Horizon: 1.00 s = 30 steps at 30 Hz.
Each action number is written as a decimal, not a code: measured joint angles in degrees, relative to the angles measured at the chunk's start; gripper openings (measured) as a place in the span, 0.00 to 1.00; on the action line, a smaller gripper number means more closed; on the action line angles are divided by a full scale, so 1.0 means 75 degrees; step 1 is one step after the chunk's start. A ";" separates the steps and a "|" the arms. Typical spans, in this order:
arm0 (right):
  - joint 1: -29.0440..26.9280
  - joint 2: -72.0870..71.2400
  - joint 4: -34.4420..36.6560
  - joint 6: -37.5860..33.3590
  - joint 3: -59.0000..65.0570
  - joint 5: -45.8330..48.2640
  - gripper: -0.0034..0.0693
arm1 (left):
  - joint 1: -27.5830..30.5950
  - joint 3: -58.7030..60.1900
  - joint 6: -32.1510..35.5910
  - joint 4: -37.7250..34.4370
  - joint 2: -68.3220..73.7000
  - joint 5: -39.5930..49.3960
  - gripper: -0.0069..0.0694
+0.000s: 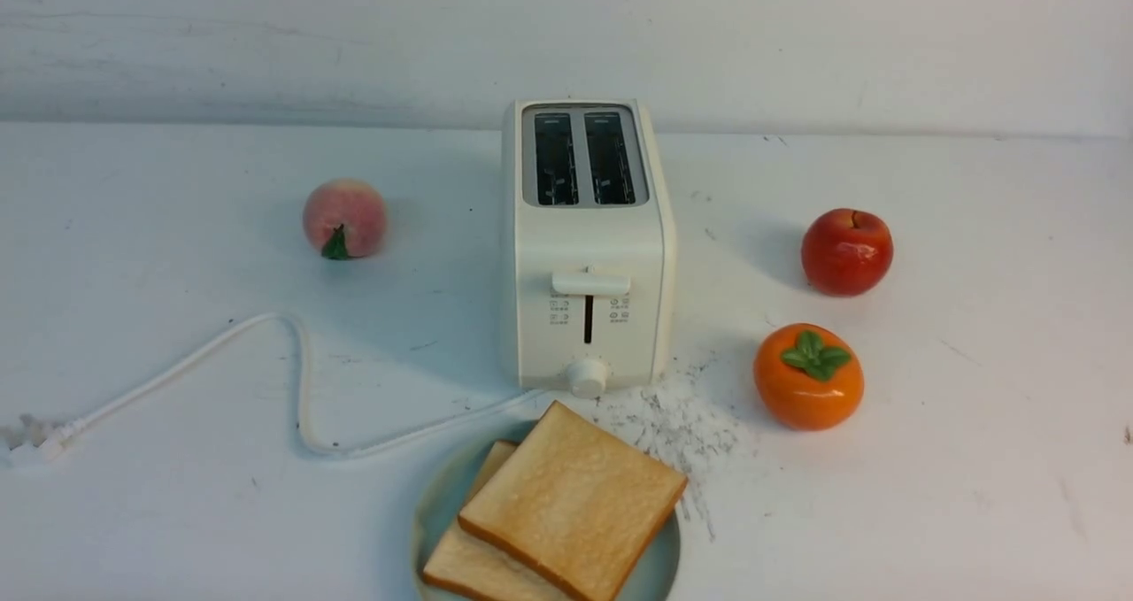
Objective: Take toasted bread from bread machine on white table place on plate.
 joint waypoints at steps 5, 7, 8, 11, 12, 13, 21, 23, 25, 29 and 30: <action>-0.0036 -0.0017 -0.0258 0.0151 -0.0047 0.0279 0.19 | 0.0000 0.0000 0.0000 0.0007 0.0000 0.0018 0.14; -0.0036 -0.0017 -0.0310 0.0169 -0.0046 0.0305 0.20 | 0.0000 0.0000 0.0000 0.0007 0.0000 0.0018 0.14; -0.0036 -0.0017 -0.0327 0.0169 -0.0049 0.0313 0.20 | 0.0000 0.0000 0.0000 0.0007 0.0000 0.0018 0.14; -0.0036 -0.0017 -0.0333 0.0316 -0.0055 0.0314 0.20 | 0.0000 0.0000 0.0000 0.0007 0.0000 0.0018 0.14; -0.0036 -0.0017 -0.0333 0.0410 -0.0055 0.0314 0.21 | 0.0000 0.0000 0.0000 0.0007 0.0000 0.0018 0.14; -0.0036 -0.0017 -0.0342 0.0466 -0.0055 0.0314 0.21 | 0.0000 0.0000 0.0000 0.0007 0.0000 0.0018 0.15; -0.0036 -0.0017 -0.0883 0.1268 -0.0063 0.0322 0.22 | 0.0000 0.0000 0.0006 0.0007 0.0000 0.0018 0.16; -0.0036 -0.0017 -0.1495 0.2059 -0.0063 0.0315 0.22 | 0.0000 0.0000 0.0006 0.0007 0.0000 0.0018 0.17; -0.0036 -0.0017 -0.2078 0.2862 -0.0063 0.0300 0.22 | 0.0000 0.0000 0.0006 0.0007 0.0000 0.0018 0.17; -0.0036 -0.0017 -0.2422 0.3345 -0.0066 0.0300 0.23 | 0.0000 0.0000 0.0006 0.0007 0.0000 0.0018 0.18; -0.0036 -0.0017 -0.2457 0.3421 -0.0066 0.0300 0.23 | 0.0000 0.0000 0.0006 0.0007 0.0000 0.0018 0.18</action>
